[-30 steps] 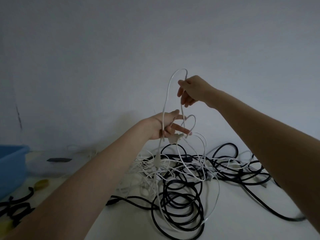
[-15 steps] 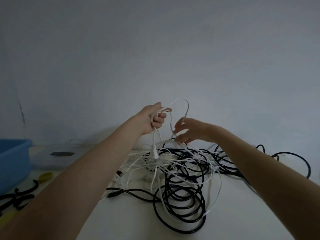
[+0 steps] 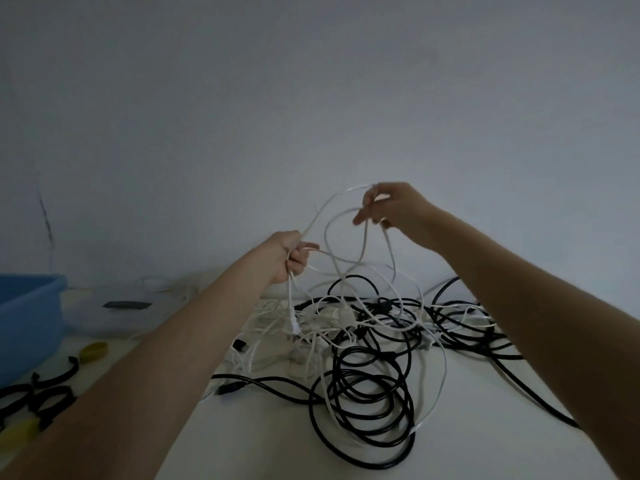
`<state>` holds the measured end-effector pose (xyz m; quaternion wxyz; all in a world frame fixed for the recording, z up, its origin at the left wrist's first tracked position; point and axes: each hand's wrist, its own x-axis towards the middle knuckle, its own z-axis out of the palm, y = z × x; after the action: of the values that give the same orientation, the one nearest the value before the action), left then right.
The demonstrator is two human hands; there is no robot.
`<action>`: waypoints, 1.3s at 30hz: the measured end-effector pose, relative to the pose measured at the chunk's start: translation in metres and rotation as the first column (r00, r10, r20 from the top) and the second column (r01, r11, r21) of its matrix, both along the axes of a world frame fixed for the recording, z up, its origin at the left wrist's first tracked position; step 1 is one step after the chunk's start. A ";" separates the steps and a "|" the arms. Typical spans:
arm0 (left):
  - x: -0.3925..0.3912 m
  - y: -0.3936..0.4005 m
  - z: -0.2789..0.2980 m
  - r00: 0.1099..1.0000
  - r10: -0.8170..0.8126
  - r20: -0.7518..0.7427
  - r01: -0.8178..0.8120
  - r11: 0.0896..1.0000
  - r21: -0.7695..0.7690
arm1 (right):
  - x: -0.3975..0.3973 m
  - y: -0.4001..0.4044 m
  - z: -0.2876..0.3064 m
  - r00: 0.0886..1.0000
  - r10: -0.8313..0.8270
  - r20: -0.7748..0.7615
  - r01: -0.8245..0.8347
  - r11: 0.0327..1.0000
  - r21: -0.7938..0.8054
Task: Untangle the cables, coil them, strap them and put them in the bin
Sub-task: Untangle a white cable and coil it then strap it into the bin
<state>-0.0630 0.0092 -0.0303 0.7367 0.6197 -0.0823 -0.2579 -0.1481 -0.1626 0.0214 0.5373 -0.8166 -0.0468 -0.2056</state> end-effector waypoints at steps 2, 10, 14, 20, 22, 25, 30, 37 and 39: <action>0.002 0.004 -0.004 1.000 0.019 -0.008 -0.019 1.000 0.005 | -0.003 -0.005 0.016 0.994 -0.057 0.092 0.036 0.974 0.222; -0.002 -0.002 0.003 0.991 -0.130 0.017 0.128 0.988 0.082 | -0.015 -0.003 0.033 1.000 0.006 0.026 -0.008 0.997 0.080; -0.007 -0.008 -0.003 0.985 -0.169 0.028 0.164 0.976 0.142 | -0.012 0.000 0.023 1.000 -0.016 0.001 0.016 0.995 -0.097; -0.016 -0.022 -0.024 0.975 -0.224 0.006 0.218 0.952 0.217 | -0.019 -0.002 0.017 0.968 0.151 -0.202 -0.161 0.986 -0.035; -0.020 -0.029 -0.033 0.969 -0.247 -0.007 0.240 0.932 0.272 | -0.020 -0.007 0.008 0.948 0.069 -0.312 -0.095 0.993 -0.069; -0.022 -0.037 -0.047 0.966 -0.258 -0.013 0.244 0.897 0.367 | -0.019 -0.020 -0.018 0.872 -0.189 -0.451 0.006 0.926 -0.378; -0.024 -0.049 -0.062 0.966 -0.259 -0.014 0.235 0.848 0.475 | -0.007 -0.034 -0.060 0.763 -0.423 -0.490 -0.095 0.676 -0.731; -0.025 -0.056 -0.068 0.954 -0.298 -0.012 0.255 0.794 0.552 | -0.004 -0.011 -0.102 0.692 -0.332 -0.641 -0.352 0.620 -0.701; -0.026 -0.057 -0.069 0.947 -0.319 -0.027 0.280 0.783 0.556 | -0.005 -0.009 -0.117 0.667 -0.382 -0.640 -0.400 0.541 -0.740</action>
<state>-0.0885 -0.0481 -0.0996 0.4724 0.7932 -0.1270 -0.3627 -0.1534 -0.1718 -0.0958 0.0469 -0.9756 0.0796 0.1990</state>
